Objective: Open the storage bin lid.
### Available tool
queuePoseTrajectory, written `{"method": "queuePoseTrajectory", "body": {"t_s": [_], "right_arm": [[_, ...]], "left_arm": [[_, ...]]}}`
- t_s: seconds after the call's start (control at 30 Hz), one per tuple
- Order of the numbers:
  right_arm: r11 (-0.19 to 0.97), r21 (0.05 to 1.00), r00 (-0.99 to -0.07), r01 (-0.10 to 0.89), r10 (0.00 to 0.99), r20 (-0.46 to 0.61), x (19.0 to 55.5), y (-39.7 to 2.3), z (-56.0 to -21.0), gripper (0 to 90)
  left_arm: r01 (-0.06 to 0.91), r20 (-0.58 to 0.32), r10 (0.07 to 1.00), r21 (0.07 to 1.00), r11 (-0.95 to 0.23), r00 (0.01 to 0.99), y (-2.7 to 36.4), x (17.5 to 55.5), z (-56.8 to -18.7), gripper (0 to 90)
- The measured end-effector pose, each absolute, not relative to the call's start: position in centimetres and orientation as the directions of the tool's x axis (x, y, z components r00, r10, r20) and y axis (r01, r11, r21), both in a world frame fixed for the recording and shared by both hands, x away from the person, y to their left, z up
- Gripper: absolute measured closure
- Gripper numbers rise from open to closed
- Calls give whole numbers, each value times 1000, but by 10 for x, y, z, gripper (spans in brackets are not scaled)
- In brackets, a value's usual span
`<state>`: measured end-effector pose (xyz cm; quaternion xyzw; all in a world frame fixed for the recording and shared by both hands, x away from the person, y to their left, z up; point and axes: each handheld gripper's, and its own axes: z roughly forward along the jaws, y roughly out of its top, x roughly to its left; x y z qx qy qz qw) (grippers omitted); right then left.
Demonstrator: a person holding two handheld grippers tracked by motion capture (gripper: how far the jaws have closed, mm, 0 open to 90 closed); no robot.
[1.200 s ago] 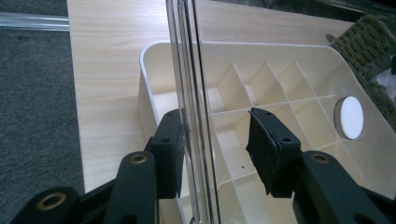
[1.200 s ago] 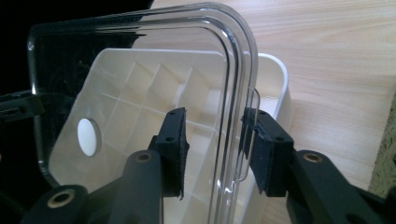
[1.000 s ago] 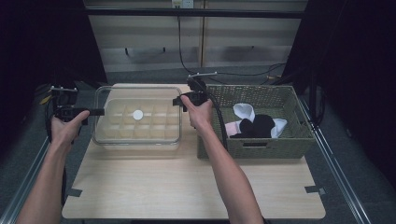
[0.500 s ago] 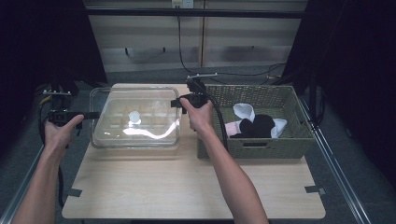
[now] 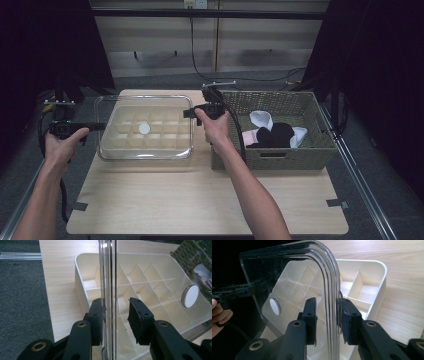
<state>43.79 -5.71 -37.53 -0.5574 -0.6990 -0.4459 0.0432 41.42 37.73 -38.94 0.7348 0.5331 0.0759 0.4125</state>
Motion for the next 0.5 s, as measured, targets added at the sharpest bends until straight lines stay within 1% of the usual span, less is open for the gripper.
{"method": "queuePoseTrajectory", "body": {"t_s": [0.3,0.5], "right_arm": [[-7,585,-394,811,733,555,428,-62,-371,687],[-7,593,-399,805,733,550,418,-65,-369,684]], "left_arm": [[711,-345,835,699,-77,429,375,407,-389,656],[709,-340,832,699,-88,439,373,400,-389,656]]}}
